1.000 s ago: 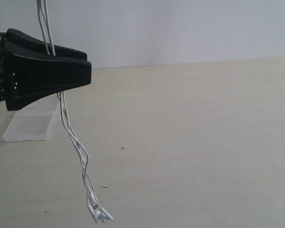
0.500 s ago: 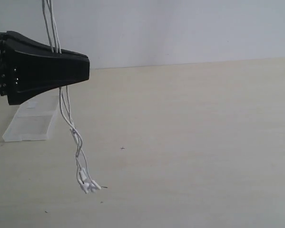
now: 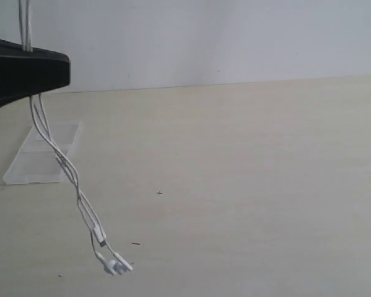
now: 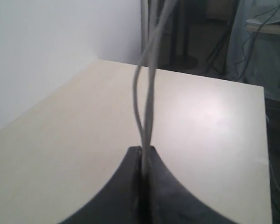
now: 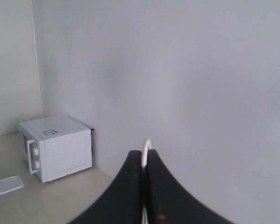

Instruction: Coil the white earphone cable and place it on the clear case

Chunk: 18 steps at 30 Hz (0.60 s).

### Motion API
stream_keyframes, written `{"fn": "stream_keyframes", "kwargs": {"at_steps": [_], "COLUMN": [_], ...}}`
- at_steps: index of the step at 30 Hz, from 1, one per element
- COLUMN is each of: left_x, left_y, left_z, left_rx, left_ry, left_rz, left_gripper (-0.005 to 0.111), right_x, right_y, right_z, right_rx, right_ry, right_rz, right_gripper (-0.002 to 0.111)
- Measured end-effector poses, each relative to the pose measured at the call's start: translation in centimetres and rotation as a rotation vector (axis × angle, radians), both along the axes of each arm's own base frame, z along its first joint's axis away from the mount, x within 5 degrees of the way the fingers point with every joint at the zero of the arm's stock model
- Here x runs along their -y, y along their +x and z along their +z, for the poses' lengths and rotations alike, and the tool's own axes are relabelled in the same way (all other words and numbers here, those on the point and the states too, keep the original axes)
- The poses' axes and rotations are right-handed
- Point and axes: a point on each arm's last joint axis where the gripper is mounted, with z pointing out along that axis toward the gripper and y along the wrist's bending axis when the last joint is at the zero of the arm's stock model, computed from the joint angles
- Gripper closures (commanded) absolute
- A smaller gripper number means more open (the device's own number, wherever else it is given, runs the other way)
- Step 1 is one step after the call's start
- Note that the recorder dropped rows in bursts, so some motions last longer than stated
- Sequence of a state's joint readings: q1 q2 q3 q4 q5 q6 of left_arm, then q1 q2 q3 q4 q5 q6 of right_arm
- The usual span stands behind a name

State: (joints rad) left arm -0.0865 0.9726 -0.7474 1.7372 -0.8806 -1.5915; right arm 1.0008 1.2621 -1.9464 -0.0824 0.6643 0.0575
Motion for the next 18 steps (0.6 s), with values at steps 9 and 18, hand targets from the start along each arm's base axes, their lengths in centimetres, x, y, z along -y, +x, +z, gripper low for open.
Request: {"fn": "stream_keyframes", "kwargs": {"at_steps": [9, 18], "left_x": [-2.0, -2.1], "left_y": [-1.1, -1.1], "left_z": [1.2, 1.2], "left_rx": [0.033, 0.029], "left_ry": [-0.023, -0.026], "left_rz": [0.099, 0.107], "left_gripper": [0.107, 0.107], "right_x": [2.1, 2.8], "right_y": [-0.4, -0.7], "right_z": [0.2, -0.6], "right_rx": [-0.008, -0.097], "right_ry": [-0.022, -0.082], "right_rz": [-0.086, -0.102], "right_gripper": [0.108, 0.108]}}
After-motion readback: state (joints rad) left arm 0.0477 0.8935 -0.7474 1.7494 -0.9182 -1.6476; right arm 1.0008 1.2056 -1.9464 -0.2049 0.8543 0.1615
